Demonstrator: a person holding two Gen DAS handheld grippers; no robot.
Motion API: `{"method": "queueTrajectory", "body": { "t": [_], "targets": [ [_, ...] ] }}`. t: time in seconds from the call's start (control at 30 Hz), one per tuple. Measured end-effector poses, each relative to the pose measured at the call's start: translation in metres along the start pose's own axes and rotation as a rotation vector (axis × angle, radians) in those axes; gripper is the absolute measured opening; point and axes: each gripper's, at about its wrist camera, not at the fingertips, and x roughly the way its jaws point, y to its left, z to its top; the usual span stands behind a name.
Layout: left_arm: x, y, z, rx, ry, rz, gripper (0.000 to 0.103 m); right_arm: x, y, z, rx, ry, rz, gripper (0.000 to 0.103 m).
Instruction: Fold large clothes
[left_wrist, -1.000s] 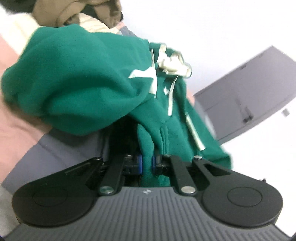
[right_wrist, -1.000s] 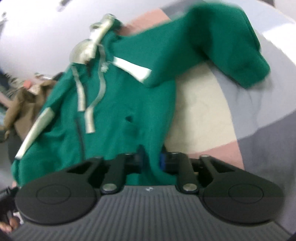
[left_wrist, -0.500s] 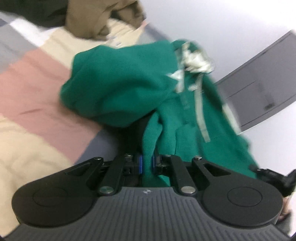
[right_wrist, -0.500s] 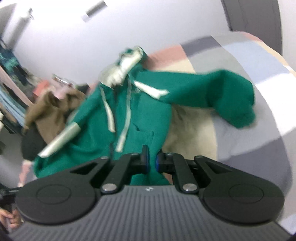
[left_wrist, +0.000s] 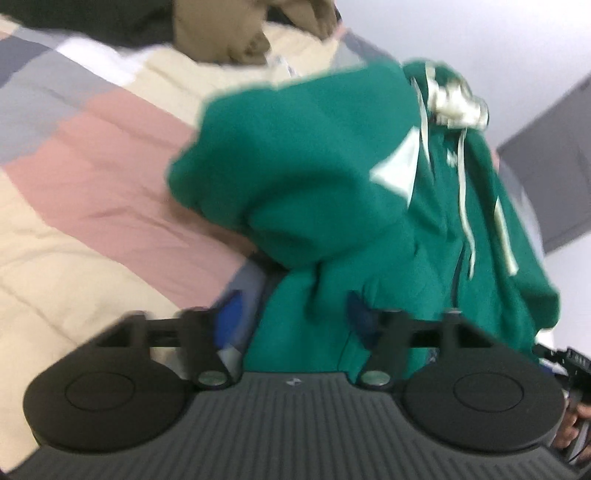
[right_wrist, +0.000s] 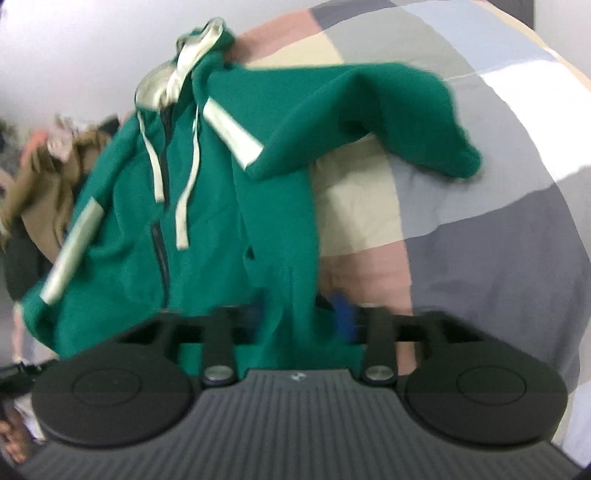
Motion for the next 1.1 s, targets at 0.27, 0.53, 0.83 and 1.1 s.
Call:
{"method": "queueTrajectory", "body": {
  "t": [0.27, 0.53, 0.83, 1.1],
  "targets": [
    [-0.023, -0.014, 0.019, 0.215, -0.048, 0.113, 0.080, -0.019, -0.019, 0.041, -0.121, -0.125, -0.092, 0.067],
    [0.027, -0.059, 0.015, 0.563, -0.119, 0.301, 0.082, 0.038, -0.008, 0.067, -0.531, -0.169, -0.352, 0.067],
    [0.083, -0.057, 0.051, 0.505, -0.269, 0.417, 0.061, 0.080, -0.018, 0.088, -0.547, -0.216, -0.299, 0.052],
    [0.057, -0.015, 0.125, 0.295, -0.342, 0.512, 0.013, 0.008, -0.039, 0.133, -0.382, -0.399, -0.221, 0.010]
  ]
}}
